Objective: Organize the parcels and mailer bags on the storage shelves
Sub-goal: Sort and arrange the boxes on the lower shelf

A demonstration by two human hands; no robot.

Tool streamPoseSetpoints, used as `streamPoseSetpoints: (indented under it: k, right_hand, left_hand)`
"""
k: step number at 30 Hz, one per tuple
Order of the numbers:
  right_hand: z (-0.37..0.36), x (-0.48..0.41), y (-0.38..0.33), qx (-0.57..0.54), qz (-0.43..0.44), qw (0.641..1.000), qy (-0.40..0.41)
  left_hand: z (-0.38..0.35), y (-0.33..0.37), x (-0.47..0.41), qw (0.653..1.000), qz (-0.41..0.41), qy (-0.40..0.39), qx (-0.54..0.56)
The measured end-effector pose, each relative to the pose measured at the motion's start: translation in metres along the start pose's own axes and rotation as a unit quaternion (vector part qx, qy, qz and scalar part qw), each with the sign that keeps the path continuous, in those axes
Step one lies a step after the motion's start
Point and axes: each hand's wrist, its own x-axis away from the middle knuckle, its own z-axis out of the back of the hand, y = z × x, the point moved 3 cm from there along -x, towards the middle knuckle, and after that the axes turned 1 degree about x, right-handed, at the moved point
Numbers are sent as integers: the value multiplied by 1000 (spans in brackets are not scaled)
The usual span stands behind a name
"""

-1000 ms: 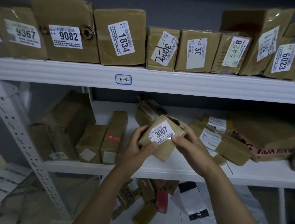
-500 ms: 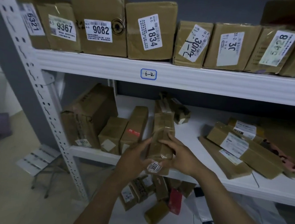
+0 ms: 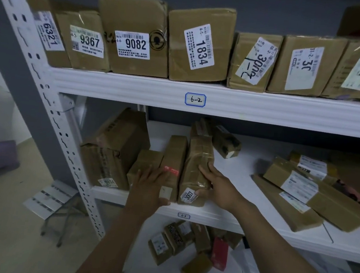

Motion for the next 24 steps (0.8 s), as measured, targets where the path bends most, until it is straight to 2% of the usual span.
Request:
streamPoseSetpoints:
  k: [6,13,17,21,24]
  right_hand:
    - [-4,-4,-10,28,-7,1000,5]
    - [-5,-2,-16,83,-17,996,-7]
    - [0,3,-15,92,-9,995,-24]
    - [21,16,-9,101,16,994,-27]
    - [52,32,8,144,22,989,-5]
  left_hand:
    - [5,-4,-6,1000,0,-28,14]
    - [11,8,-8,999,-24,18,-26]
    - [17,30,-9,1000,-24,0,2]
    - [23,54,-17,999,-35,12,-7]
    - [26,78,-26,1000,-6,6,-5]
